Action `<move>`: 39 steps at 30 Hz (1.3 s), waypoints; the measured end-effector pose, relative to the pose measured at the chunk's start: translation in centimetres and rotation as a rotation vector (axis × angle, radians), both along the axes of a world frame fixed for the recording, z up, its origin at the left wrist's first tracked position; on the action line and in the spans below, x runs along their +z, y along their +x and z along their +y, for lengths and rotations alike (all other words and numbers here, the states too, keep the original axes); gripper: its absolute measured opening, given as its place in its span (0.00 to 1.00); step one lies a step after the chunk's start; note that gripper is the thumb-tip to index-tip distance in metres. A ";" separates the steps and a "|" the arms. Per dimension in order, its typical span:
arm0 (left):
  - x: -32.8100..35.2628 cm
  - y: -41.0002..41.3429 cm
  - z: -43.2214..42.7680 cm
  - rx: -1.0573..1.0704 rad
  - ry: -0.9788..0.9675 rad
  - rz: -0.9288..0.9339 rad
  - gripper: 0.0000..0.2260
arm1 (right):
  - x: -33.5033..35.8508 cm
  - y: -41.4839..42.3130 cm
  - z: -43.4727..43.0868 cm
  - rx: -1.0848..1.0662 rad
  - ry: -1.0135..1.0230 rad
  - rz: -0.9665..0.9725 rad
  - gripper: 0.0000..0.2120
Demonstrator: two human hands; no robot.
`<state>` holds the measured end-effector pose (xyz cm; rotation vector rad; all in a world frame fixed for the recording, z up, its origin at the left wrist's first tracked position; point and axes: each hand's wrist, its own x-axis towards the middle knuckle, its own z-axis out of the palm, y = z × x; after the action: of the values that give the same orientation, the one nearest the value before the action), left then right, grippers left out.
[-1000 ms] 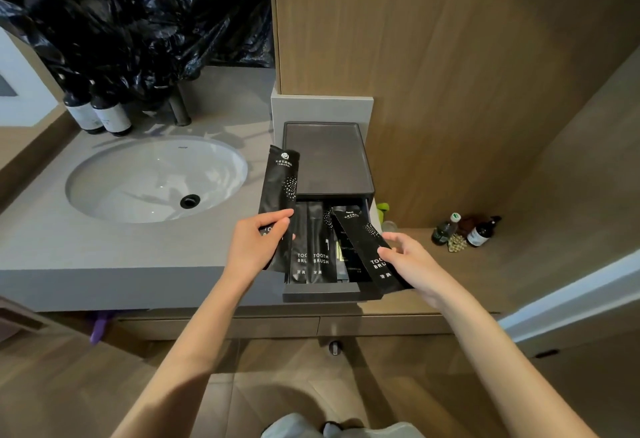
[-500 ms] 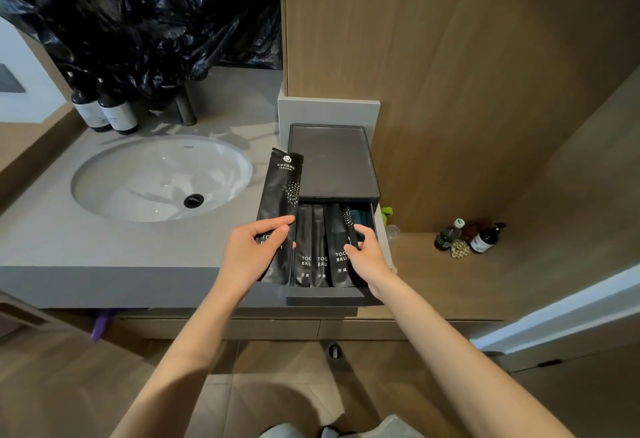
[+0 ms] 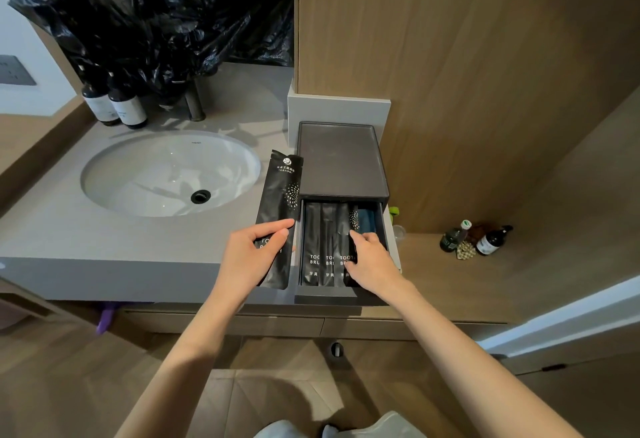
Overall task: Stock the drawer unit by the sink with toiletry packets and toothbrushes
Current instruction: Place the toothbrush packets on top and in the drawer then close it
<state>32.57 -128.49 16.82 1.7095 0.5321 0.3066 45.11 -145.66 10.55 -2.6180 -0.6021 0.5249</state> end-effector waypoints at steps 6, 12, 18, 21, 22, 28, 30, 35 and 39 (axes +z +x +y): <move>0.1 0.1 -0.3 -0.007 0.023 0.014 0.11 | 0.8 -0.1 -0.5 0.120 -0.070 0.028 0.37; 0.0 0.2 -0.2 -0.011 0.019 0.020 0.10 | 0.2 0.5 0.0 0.191 -0.084 0.054 0.44; -0.2 0.0 0.1 0.003 0.008 0.025 0.10 | -1.1 2.0 -0.3 0.221 -0.078 0.145 0.50; -0.2 0.0 0.1 0.008 0.009 0.023 0.10 | -1.1 2.6 -0.4 0.245 -0.094 0.136 0.50; -0.2 0.0 0.1 0.005 0.008 0.023 0.10 | -1.1 2.6 -0.4 0.255 -0.094 0.134 0.50; -0.3 0.4 -0.1 0.003 0.018 0.025 0.10 | -0.2 2.9 -0.4 0.319 -0.117 0.121 0.49; -0.3 0.5 -0.1 0.002 0.020 0.026 0.10 | -0.1 3.0 -0.4 0.321 -0.142 0.116 0.50; -0.2 0.5 -0.2 -0.011 0.011 0.021 0.10 | 0.5 2.8 -0.3 0.345 -0.177 0.093 0.50; 0.3 0.7 -0.6 -0.044 0.045 0.008 0.11 | 2.1 2.5 -0.9 0.309 -0.025 0.080 0.45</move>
<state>33.23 -129.12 17.11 1.7638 0.4962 0.2825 47.59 -146.57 12.66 -2.5249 -0.9867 0.7297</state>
